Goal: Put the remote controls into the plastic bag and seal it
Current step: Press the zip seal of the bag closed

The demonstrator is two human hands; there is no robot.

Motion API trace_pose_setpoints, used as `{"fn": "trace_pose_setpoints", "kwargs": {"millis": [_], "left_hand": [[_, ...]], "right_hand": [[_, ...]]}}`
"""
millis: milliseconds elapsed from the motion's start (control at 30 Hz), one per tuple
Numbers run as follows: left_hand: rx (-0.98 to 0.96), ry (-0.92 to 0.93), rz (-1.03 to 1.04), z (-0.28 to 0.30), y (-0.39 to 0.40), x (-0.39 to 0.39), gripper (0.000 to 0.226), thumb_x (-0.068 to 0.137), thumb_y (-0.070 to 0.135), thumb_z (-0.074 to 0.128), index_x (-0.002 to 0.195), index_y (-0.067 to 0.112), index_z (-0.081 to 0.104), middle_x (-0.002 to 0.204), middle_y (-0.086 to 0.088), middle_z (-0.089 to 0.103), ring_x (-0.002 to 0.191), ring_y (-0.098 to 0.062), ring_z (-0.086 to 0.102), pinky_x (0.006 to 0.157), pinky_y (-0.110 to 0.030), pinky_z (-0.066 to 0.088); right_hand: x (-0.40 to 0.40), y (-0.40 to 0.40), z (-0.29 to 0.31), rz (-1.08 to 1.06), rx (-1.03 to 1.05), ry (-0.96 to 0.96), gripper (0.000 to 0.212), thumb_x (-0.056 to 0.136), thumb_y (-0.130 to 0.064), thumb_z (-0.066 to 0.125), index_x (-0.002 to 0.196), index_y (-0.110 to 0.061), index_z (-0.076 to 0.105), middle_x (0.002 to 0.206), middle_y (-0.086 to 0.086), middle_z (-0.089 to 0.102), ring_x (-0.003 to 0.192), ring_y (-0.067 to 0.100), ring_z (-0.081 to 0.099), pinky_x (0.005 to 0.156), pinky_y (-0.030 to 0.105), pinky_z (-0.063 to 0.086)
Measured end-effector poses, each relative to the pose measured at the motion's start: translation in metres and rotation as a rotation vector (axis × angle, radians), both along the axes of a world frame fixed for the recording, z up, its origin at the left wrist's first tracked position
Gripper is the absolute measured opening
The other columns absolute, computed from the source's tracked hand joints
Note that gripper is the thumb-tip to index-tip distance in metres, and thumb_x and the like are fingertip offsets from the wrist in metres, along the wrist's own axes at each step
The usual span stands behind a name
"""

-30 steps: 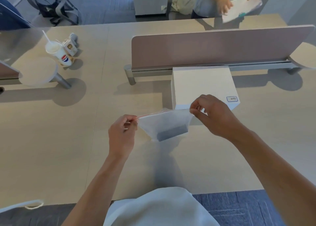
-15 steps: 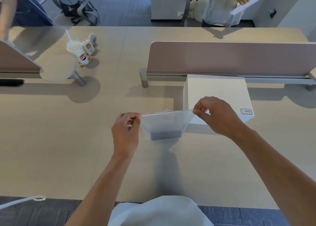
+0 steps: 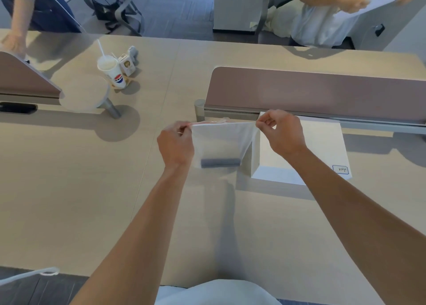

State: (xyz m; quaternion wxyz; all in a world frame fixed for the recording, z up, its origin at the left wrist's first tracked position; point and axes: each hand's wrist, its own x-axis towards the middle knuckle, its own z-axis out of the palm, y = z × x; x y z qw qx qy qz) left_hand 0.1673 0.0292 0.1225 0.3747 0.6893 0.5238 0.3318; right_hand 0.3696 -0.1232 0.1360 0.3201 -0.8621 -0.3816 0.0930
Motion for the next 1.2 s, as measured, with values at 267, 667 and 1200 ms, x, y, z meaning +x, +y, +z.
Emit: {"fn": "trace_pose_setpoints", "kwargs": {"millis": [267,667,1200], "left_hand": [[-0.095,0.020,0.003,-0.030,0.005,-0.009,0.021,0.088,0.003,0.063,0.095,0.011,0.081,0.079,0.002,0.072,0.078,-0.016,0.067,0.064,-0.002,0.041],[-0.215,0.398,-0.207,-0.126,-0.080,-0.116,0.021,0.094,0.005,0.062,0.100,0.016,0.078,0.098,-0.003,0.074,0.088,-0.021,0.067,0.081,-0.028,0.047],[-1.129,0.158,-0.244,-0.124,-0.111,-0.107,0.056,0.095,0.064,0.049,0.068,0.015,0.054,0.059,-0.003,0.052,0.053,-0.023,0.048,0.057,-0.034,0.039]], "right_hand": [[-0.010,-0.005,-0.020,0.025,-0.033,0.048,0.005,0.089,-0.024,0.072,0.086,-0.025,0.076,0.088,-0.005,0.072,0.081,0.015,0.067,0.078,0.037,0.057],[-0.102,-0.100,-0.121,0.061,-0.322,0.264,0.007,0.088,-0.026,0.071,0.087,-0.031,0.075,0.087,-0.011,0.071,0.084,0.009,0.064,0.077,0.032,0.054],[-0.136,-0.128,-0.165,-0.010,-0.446,0.674,0.015,0.092,-0.022,0.064,0.086,-0.020,0.077,0.081,-0.001,0.077,0.076,0.024,0.070,0.067,0.028,0.052]]}}
